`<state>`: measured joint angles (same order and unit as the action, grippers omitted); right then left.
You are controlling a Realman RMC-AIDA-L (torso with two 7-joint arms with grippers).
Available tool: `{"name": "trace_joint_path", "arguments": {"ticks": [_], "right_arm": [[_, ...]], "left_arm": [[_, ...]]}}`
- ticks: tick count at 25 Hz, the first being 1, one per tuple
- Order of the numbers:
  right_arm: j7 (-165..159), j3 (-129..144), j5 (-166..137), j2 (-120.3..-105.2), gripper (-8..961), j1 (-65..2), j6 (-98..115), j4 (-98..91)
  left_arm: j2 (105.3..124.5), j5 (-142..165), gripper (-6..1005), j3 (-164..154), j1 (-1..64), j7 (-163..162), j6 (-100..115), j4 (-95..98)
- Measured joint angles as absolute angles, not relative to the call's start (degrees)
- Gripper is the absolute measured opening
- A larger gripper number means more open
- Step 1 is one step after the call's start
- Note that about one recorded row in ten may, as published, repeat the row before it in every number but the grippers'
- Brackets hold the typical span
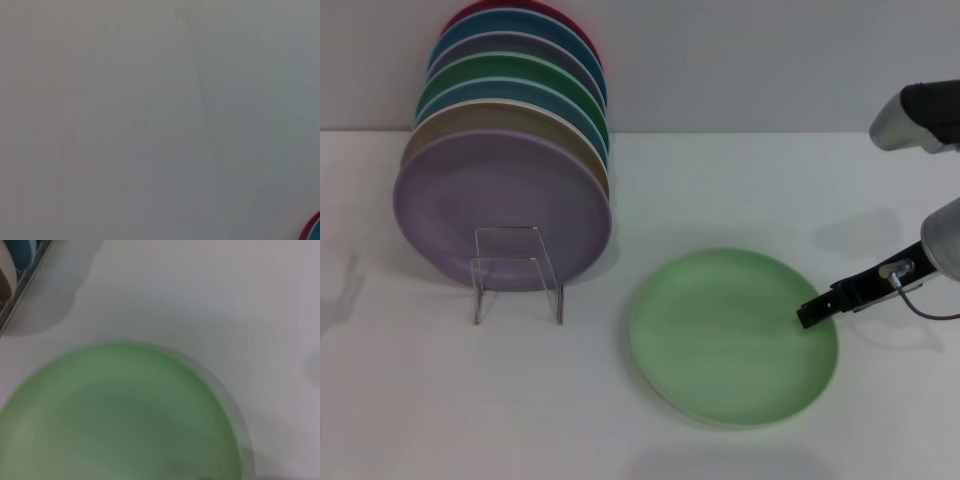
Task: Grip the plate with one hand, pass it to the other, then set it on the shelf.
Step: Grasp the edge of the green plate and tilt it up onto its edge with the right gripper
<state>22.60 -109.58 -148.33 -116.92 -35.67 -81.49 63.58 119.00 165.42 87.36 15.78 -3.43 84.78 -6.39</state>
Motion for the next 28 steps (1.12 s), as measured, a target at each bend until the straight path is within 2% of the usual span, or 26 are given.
{"name": "trace_joint_path", "arguments": {"ticks": [15,28], "right_arm": [[22.4,-107.9,-148.3,-116.89,758,-36.7,-78.2,59.9],[22.6,-107.8,-148.8,-116.89,339,-37.4,-78.1,59.2]], "left_arm": [[118.87,165.5,832,87.4,15.9,-3.4,84.8,-6.7],[118.82,165.5,832,87.4,16.1,-3.4,84.8,-6.7]]}}
